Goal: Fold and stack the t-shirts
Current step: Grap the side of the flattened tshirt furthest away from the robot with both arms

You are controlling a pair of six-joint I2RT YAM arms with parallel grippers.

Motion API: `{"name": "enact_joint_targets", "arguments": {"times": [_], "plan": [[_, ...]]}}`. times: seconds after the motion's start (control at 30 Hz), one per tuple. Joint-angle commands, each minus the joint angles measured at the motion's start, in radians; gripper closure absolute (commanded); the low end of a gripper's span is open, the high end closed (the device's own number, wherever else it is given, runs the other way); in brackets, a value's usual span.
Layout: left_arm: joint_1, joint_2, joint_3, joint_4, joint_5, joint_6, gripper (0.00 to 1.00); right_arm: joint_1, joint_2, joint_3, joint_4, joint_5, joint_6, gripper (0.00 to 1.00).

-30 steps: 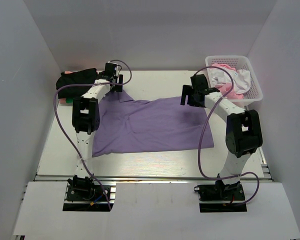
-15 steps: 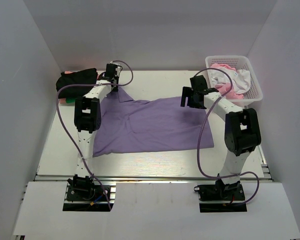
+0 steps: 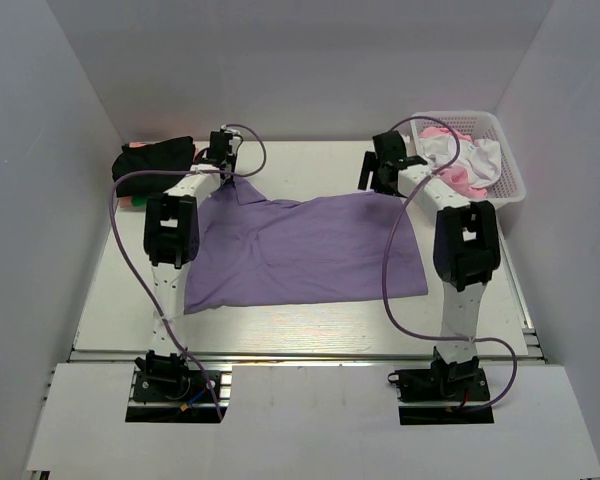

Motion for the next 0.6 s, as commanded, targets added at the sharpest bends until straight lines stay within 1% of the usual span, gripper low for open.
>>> {"name": "enact_joint_targets", "arguments": {"times": [0.0,0.13,0.17,0.23,0.27,0.4,0.47,0.57], "plan": [[0.005,-0.174,-0.067,0.043,0.030,0.031,1.00,-0.015,0.083,0.118,-0.044,0.071,0.083,0.10],[0.005,-0.245,-0.178,0.083,0.030,0.032,1.00,-0.027,0.191,0.236,-0.052,0.062,0.116,0.10],[0.005,-0.277,-0.219,0.095,0.030,0.032,1.00,-0.030,0.217,0.286,-0.050,0.059,0.142,0.10],[0.005,-0.312,-0.261,0.124,0.030,0.032,1.00,-0.036,0.253,0.316,-0.021,0.015,0.135,0.10],[0.005,-0.347,-0.308,0.136,0.030,0.032,1.00,-0.041,0.274,0.342,-0.007,-0.007,0.119,0.10],[-0.005,-0.417,-0.429,0.198,0.042,0.045,1.00,-0.041,0.310,0.357,0.053,0.002,0.127,0.10],[-0.005,-0.431,-0.453,0.209,0.063,0.036,1.00,-0.045,0.330,0.367,0.057,0.025,0.107,0.10],[-0.005,-0.441,-0.466,0.189,0.048,0.013,1.00,-0.042,0.340,0.370,0.033,0.076,0.091,0.10]]}}
